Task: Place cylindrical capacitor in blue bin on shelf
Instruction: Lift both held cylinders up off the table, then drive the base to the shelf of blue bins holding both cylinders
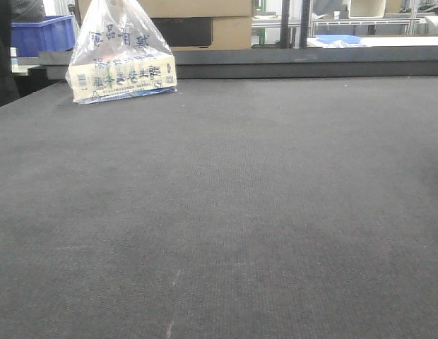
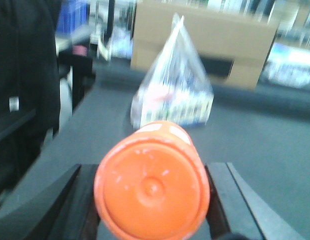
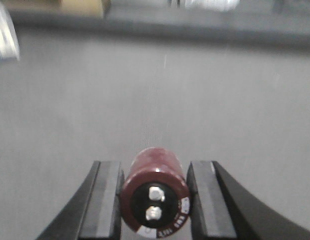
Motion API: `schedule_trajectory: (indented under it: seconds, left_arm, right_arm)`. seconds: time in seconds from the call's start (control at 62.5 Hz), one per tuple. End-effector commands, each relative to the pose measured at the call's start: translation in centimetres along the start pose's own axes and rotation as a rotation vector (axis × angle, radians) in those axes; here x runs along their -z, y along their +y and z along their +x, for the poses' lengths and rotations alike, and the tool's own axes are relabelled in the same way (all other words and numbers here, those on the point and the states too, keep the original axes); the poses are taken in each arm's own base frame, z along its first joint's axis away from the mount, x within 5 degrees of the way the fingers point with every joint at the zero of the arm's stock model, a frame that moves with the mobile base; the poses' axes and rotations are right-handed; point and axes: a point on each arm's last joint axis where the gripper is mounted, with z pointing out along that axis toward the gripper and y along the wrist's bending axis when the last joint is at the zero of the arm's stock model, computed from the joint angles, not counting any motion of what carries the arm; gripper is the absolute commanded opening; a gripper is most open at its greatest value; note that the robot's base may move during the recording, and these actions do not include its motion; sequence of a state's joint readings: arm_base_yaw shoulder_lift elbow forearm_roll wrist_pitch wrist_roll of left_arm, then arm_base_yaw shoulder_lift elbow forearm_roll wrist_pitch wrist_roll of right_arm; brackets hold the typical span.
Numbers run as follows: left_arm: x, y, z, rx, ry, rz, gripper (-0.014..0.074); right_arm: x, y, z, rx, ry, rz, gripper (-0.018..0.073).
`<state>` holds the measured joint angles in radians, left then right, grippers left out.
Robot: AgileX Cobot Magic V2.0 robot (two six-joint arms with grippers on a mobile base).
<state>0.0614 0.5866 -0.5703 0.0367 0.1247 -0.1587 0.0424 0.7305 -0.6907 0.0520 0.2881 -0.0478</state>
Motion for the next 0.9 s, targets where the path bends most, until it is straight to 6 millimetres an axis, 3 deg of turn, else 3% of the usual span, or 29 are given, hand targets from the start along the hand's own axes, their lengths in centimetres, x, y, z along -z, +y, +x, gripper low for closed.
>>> schedule_trajectory:
  seconds: [0.0, 0.208, 0.368, 0.88]
  left_arm:
    - [1.7, -0.1, -0.9, 0.004, -0.122, 0.016, -0.0111]
    - [3.5, -0.2, -1.5, 0.004, -0.193, 0.024, -0.0111]
    - [3.9, -0.2, -1.6, 0.004, -0.210, 0.027, -0.0111]
    - [3.9, -0.2, -1.6, 0.004, -0.210, 0.027, -0.0111]
  right_arm:
    - [1.8, 0.0, -0.9, 0.023, -0.118, 0.007, -0.0162]
    - [5.0, 0.0, -1.6, 0.024, -0.237, 0.008, -0.0162]
    - [6.3, 0.0, -1.8, 0.025, -0.285, 0.008, -0.0162]
    - [6.5, 0.0, -1.9, 0.025, -0.296, 0.009, -0.0162]
